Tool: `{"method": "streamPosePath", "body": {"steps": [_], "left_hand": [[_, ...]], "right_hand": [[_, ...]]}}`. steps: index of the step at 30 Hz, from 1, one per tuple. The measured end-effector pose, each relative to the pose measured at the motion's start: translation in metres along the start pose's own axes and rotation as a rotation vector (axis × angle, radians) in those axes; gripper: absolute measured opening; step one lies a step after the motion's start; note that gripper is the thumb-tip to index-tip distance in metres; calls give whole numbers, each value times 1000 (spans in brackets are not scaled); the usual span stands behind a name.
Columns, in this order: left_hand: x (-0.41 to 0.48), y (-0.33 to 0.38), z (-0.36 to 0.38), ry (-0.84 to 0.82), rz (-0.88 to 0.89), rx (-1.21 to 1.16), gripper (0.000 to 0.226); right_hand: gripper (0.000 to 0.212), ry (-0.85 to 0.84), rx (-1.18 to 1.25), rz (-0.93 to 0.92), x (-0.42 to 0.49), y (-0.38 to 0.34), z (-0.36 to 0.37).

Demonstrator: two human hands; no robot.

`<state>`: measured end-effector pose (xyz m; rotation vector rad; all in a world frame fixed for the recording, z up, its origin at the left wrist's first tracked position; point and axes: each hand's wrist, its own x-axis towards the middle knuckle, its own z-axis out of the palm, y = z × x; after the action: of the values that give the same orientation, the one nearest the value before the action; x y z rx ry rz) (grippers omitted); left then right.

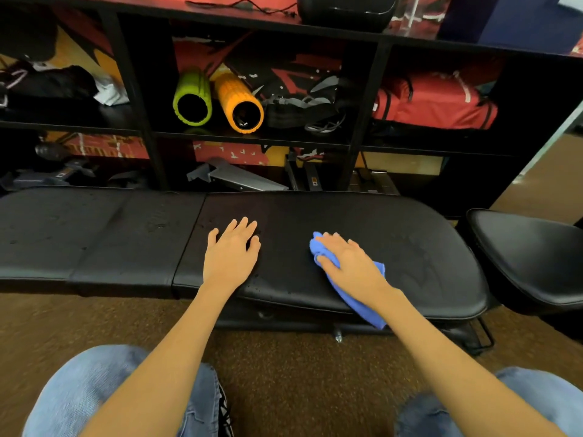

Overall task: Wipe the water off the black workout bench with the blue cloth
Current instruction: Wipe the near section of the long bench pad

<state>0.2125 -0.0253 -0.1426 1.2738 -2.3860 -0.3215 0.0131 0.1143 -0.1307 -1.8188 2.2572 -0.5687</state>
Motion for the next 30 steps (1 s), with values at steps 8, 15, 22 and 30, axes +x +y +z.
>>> {"method": "streamPosePath", "body": {"steps": [8,15,22,30], "left_hand": [[-2,-2,2,21,-11,-12,43],[-3,0,0,19,4,-38,43],[1,-1,0,19,13,-30,44],[-1,-1,1,2,-13,-22,44]], "right_hand": [[44,127,-59,37,34,-50,19],[45,-22,69,-237,-18,-72,28],[49,-225,152,-273,-29,-31,-5],[38,-73,77,-48,36,-37,15]]}}
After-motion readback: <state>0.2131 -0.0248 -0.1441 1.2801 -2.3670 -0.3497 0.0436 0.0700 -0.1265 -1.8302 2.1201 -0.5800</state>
